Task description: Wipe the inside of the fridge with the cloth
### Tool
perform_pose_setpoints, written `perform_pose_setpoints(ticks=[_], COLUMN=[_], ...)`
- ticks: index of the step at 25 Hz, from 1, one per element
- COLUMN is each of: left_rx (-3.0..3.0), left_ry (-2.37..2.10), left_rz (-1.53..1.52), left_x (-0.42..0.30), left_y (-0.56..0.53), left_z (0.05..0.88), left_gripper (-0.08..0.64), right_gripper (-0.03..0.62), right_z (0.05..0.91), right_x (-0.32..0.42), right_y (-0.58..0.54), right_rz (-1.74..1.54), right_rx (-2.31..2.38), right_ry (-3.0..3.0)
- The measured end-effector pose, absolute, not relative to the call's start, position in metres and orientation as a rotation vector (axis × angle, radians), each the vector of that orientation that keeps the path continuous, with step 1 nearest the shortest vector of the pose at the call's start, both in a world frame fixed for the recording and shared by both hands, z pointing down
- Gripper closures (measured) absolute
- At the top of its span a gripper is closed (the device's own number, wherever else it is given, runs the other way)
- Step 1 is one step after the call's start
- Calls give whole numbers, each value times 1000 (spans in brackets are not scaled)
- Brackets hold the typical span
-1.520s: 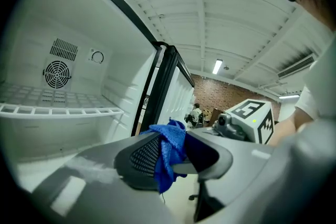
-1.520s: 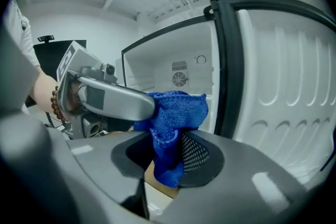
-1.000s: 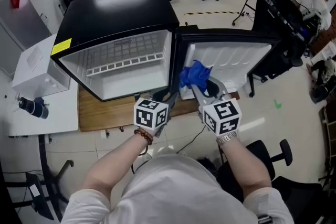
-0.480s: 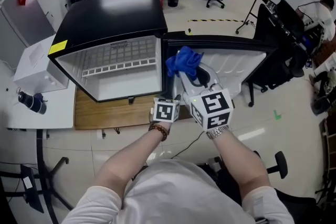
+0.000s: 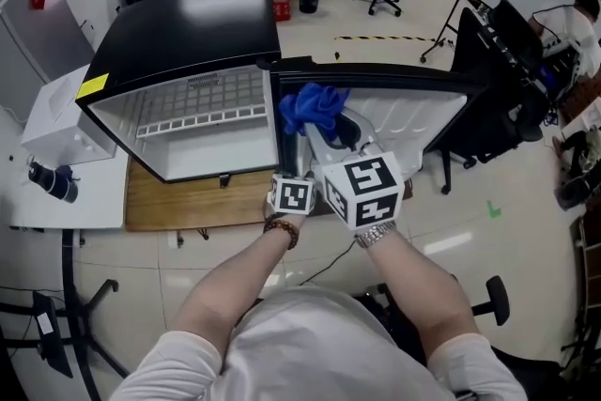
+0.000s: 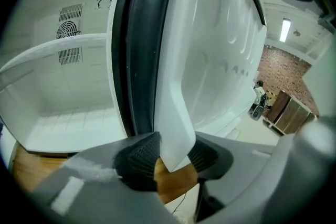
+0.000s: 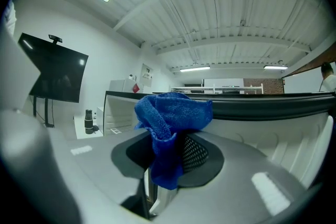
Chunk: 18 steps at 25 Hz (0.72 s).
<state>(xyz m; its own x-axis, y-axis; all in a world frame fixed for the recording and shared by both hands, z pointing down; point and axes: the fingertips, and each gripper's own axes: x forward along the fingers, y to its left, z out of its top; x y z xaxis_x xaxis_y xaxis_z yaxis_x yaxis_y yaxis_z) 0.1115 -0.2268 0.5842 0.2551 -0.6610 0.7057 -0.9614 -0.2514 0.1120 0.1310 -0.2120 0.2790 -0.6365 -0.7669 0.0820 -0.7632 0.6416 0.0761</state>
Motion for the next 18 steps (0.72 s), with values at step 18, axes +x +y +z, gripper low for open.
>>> perform_pose_setpoints(ticks=[18], left_rx=[2042], left_ry=[-1442], left_rz=[648], left_x=[123], left_y=[-231], left_z=[573], left_gripper=[402], right_gripper=[485], right_z=[275], right_x=[240], right_y=[-240], right_rz=[14], right_rx=[1580], right_ry=[-2664])
